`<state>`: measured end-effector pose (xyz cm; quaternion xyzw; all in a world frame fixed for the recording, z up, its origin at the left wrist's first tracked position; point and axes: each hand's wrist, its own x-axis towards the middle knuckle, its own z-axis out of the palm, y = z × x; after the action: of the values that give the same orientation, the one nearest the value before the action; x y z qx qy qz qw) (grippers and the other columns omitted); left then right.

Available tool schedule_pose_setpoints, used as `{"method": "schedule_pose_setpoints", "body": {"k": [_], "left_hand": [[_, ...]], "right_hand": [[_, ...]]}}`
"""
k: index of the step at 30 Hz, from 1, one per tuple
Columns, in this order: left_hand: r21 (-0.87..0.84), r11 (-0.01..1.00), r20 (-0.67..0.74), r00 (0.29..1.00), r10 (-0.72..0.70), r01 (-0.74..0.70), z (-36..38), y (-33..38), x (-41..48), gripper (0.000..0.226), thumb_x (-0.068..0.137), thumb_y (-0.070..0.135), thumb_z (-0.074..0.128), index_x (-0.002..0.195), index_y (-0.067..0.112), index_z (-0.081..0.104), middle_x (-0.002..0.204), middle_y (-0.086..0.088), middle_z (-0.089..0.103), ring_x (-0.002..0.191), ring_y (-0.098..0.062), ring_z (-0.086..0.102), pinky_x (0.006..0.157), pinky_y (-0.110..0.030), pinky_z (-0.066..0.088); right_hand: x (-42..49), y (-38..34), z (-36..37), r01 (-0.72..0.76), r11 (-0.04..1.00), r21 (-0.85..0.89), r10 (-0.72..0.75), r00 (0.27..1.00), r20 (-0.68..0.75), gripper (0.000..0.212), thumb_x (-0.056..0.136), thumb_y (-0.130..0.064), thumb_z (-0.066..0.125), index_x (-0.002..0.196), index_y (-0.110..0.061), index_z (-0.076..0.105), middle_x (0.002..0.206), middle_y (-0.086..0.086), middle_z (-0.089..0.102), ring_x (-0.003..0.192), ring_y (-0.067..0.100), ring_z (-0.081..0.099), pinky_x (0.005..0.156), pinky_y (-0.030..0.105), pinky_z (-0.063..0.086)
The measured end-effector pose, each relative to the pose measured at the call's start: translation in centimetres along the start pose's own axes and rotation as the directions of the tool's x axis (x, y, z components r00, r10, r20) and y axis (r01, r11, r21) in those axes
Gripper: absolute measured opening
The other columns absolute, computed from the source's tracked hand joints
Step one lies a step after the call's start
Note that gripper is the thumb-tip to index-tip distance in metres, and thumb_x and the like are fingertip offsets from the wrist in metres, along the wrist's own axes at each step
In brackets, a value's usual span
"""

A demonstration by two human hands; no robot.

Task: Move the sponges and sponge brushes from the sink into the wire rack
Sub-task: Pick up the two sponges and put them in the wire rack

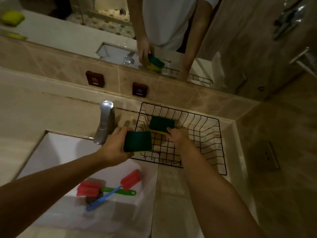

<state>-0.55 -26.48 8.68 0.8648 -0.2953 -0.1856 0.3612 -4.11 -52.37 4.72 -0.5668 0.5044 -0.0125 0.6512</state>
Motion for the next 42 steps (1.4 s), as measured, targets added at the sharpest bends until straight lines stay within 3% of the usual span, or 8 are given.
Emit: {"method": "schedule_pose_setpoints", "body": {"k": [2,7,12,18,30,34,38,42], "left_hand": [[0.022,1.0,-0.003,1.0,-0.008,0.008,0.4,-0.1,0.9,0.077,0.063,0.019,0.083,0.127,0.022,0.039,0.124,-0.003,0.045,0.107,-0.017,0.049,0.088,-0.03,0.05],[0.033,0.999,0.004,1.0,0.031,-0.031,1.6,-0.8,2.4,0.075,0.066,0.025,0.082,0.128,0.024,0.04,0.128,-0.004,0.046,0.109,-0.013,0.046,0.088,-0.025,0.041],[0.056,0.996,0.012,0.997,0.071,-0.071,1.9,-0.6,3.5,0.079,0.068,0.028,0.081,0.134,0.024,0.039,0.132,-0.009,0.043,0.116,-0.023,0.047,0.095,-0.037,0.049],[-0.006,0.994,0.039,0.993,0.108,-0.108,2.5,1.7,6.2,0.079,0.07,0.026,0.078,0.136,0.032,0.034,0.129,-0.007,0.041,0.113,-0.021,0.047,0.082,-0.016,0.039],[0.187,0.974,-0.182,0.979,-0.095,0.129,5.2,-0.8,4.3,0.053,0.092,0.028,0.054,0.137,0.006,0.036,0.12,-0.019,0.054,0.094,-0.025,0.056,0.072,-0.028,0.042],[0.11,0.992,-0.222,0.974,-0.042,0.068,4.9,-1.4,3.3,0.028,0.095,0.025,0.048,0.112,0.005,0.056,0.097,-0.015,0.06,0.079,-0.018,0.05,0.067,-0.027,0.037],[-0.09,0.991,-0.174,0.978,-0.114,0.099,4.4,-2.5,0.3,0.031,0.098,0.035,0.036,0.088,0.014,0.056,0.075,-0.005,0.058,0.067,-0.018,0.055,0.06,-0.03,0.04],[-0.047,0.957,-0.078,0.954,-0.29,0.287,4.2,-5.8,-4.8,0.03,0.096,0.026,0.044,0.076,0.007,0.057,0.069,-0.013,0.062,0.062,-0.024,0.058,0.059,-0.035,0.045]], "right_hand": [[1.0,0.3,0.6,-0.021,0.999,0.032,0.021,1.0,0.016,0.044,0.087,-0.004,0.069,0.125,0.005,0.051,0.126,0.017,0.06,0.112,0.034,0.062,0.096,0.041,0.055],[2.1,1.8,1.3,0.125,0.917,-0.379,-0.155,0.987,-0.051,0.039,0.087,-0.029,0.07,0.115,-0.003,0.065,0.1,0.018,0.074,0.084,0.035,0.072,0.08,0.049,0.06],[0.7,1.5,-0.3,0.175,0.907,-0.382,-0.184,0.983,0.011,0.079,0.083,-0.038,0.073,0.145,-0.008,0.036,0.144,0.013,0.049,0.126,0.031,0.051,0.103,0.041,0.047],[-3.1,-0.2,-2.1,0.254,0.952,-0.168,-0.152,0.874,0.461,0.023,0.079,-0.037,0.077,0.1,-0.037,0.07,0.103,-0.008,0.075,0.09,0.014,0.073,0.068,0.024,0.059],[0.4,-2.0,-0.7,-0.066,0.997,0.029,0.062,0.989,0.134,0.054,0.082,-0.011,0.075,0.13,-0.002,0.051,0.128,0.017,0.061,0.093,0.029,0.07,0.071,0.031,0.062],[1.9,-1.3,0.4,0.014,0.999,-0.031,-0.011,0.997,0.076,0.06,0.08,-0.013,0.078,0.132,-0.003,0.049,0.132,0.016,0.059,0.11,0.033,0.064,0.074,0.035,0.063],[1.3,-1.0,1.0,0.253,0.818,-0.516,-0.316,0.948,-0.037,0.055,0.08,-0.034,0.077,0.123,-0.004,0.058,0.121,0.012,0.066,0.108,0.028,0.063,0.086,0.032,0.055],[-4.1,-1.1,0.3,0.405,0.839,-0.364,-0.482,0.862,-0.153,0.018,0.091,-0.027,0.064,0.101,-0.012,0.068,0.093,0.004,0.069,0.085,0.018,0.062,0.069,0.028,0.052]]}}
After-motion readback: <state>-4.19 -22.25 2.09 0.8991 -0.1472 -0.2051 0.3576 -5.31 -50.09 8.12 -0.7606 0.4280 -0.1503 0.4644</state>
